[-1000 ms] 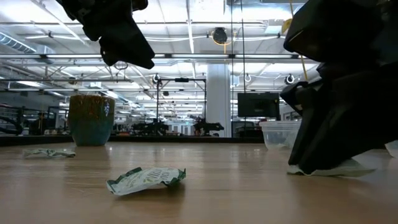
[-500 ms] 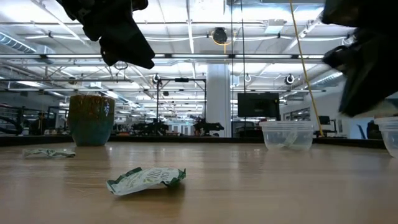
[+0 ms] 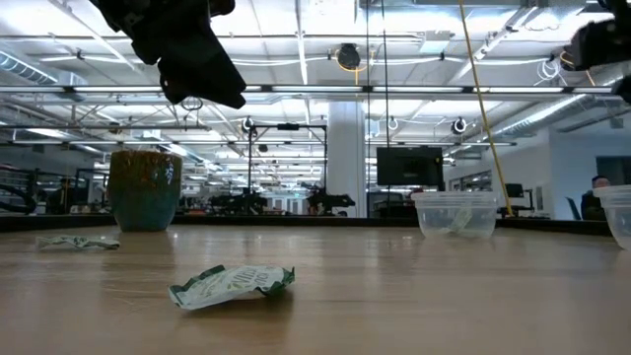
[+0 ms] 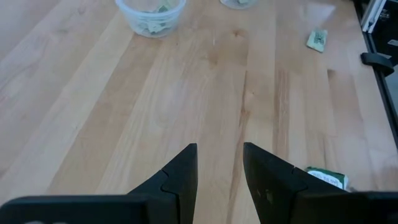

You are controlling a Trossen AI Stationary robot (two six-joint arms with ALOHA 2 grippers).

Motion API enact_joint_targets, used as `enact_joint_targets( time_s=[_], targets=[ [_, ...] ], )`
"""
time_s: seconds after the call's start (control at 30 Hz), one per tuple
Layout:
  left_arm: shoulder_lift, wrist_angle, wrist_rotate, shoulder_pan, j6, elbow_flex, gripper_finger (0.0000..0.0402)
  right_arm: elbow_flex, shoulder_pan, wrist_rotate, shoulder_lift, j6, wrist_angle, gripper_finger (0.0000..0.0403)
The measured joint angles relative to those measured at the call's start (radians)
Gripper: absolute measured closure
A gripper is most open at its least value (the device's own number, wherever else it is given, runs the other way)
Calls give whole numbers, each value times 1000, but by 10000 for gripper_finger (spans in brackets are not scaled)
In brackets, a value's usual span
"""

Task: Pick and place items into bin
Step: Put the white stevia packet into the bottom transparent bin

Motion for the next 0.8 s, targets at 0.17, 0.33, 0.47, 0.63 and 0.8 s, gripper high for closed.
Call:
enact_joint_targets(
  time_s=[0.17, 0.33, 0.47, 0.63, 0.8],
  targets=[
    [0, 0, -1, 0, 20, 0, 268, -83, -2, -63, 0, 5, 88, 400],
    [0, 0, -1, 0, 19, 0, 268, -144, -2, -74, -1, 30, 105, 399],
    [0, 0, -7, 0, 20, 0, 268, -168, -2, -67, -1, 29, 118, 399],
    [0, 1, -16, 0, 17, 0, 268, -171, -2, -71, -1, 32, 130, 385],
    [0, 1, -35, 4, 26, 0, 268, -171, -2, -67, -1, 14, 151, 351]
  ],
)
